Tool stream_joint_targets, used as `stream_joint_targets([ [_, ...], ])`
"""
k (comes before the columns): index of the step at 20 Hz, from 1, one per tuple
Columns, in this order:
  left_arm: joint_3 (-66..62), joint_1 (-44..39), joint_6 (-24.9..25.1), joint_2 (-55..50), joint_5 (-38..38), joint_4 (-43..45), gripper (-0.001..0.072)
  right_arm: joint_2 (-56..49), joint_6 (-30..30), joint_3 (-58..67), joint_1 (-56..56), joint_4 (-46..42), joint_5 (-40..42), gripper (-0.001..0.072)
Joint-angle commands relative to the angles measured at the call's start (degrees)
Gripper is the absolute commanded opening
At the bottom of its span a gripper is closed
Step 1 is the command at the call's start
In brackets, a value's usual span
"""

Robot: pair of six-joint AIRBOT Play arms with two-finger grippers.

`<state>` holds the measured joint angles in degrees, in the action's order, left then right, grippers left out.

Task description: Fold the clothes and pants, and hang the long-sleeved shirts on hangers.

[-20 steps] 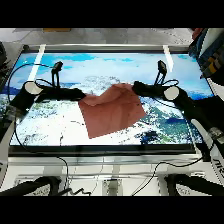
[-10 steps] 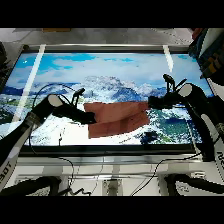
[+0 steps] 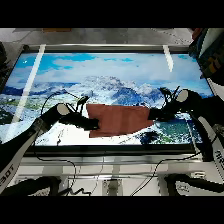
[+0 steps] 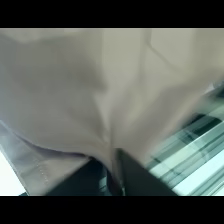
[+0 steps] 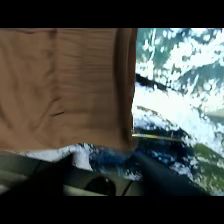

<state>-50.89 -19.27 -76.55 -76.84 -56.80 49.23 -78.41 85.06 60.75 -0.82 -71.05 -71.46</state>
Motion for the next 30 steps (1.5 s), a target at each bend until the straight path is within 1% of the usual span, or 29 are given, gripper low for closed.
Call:
stream_joint_targets([
  [1,0.15,-0.09,-0.22,0.02,-0.9,-0.24,0.0497,-0.09,-0.79,-0.76,0.07,-0.17,-2.21,0.0695],
  [2,0.15,-0.04,-0.24,0.02,-1.29,-0.66,0.0634,-0.09,-0.87,-0.74,0.07,-0.35,-1.07,0.0694],
  [3,0.11,0.11,-0.22,0.04,-1.9,-1.38,0.0644,-0.09,-0.87,-0.59,0.17,-1.51,0.48,0.0694],
  [5,-0.74,1.44,-0.2,0.11,-4.2,-1.27,0.064,-0.09,-0.59,1.03,0.9,-6.38,3.69,0.0693],
  [7,-2.43,4.57,-0.2,0.66,-7.19,-1.27,0.0639,-0.09,-0.07,4.09,3.45,-10.64,5.27,0.0692],
  [9,-4.26,9.31,-0.17,2.08,-8.35,-1.27,0.0639,-0.72,-0.13,8.46,9.22,-11.52,3.98,0.0689],
  [11,-5.7,15.12,-0.15,4.04,-8.37,-1.25,0.0639,-2.67,-1.49,12.41,15.82,-10.84,-0.22,0.0688],
  [12,-6.19,18.36,-0.09,5.05,-8.33,-1.25,0.0639,-4.22,-3.78,13.73,19.32,-8.68,-3.3,0.0666],
  [13,-6.45,21.31,0.33,5.95,-8.33,-1.25,0.0639,-5.9,-6.82,13.99,22.45,-4.35,-6.54,0.066],
  [14,-6.45,24.13,0.5,6.8,-8.26,-1.25,0.0639,-7.91,-10.34,13.92,24.94,1.44,-9.92,0.0651],
  [16,-6.43,28.96,0.48,7.98,-8.39,-1.27,0.0639,-12.26,-14.16,13.57,26.84,14.75,-15.52,0.0651],
  [17,-6.43,30.6,0.46,8.22,-8.41,-1.29,0.0639,-14.27,-15.34,13.05,26.38,20.37,-16.79,0.0652],
  [18,-6.43,31.52,0.46,8.24,-8.41,-1.27,0.0639,-16.09,-16.31,12.41,25.18,23.67,-16.7,0.0652],
  [19,-6.43,31.71,0.48,8.22,-8.39,-1.25,0.0639,-17.81,-17.7,11.89,23.08,24.3,-14.95,0.0652],
  [22,-6.43,31.45,0.48,8.2,-8.39,-1.27,0.0639,-21.68,-18.75,10.99,15.45,23.93,-7.52,0.0653],
  [26,-6.43,31.3,0.48,8.13,-8.39,-1.27,0.0639,-24.13,-18.21,11.06,7.78,22.51,1.33,0.0653],
  [28,-6.43,31.3,0.5,8.11,-8.39,-1.25,0.0639,-25.66,-16.65,11.04,5.6,22.23,1.31,0.0653],
  [30,-6.43,31.3,0.5,8.11,-8.37,-1.25,0.0639,-27.17,-16.61,11.04,3.91,22.23,-0.07,0.0651],
])
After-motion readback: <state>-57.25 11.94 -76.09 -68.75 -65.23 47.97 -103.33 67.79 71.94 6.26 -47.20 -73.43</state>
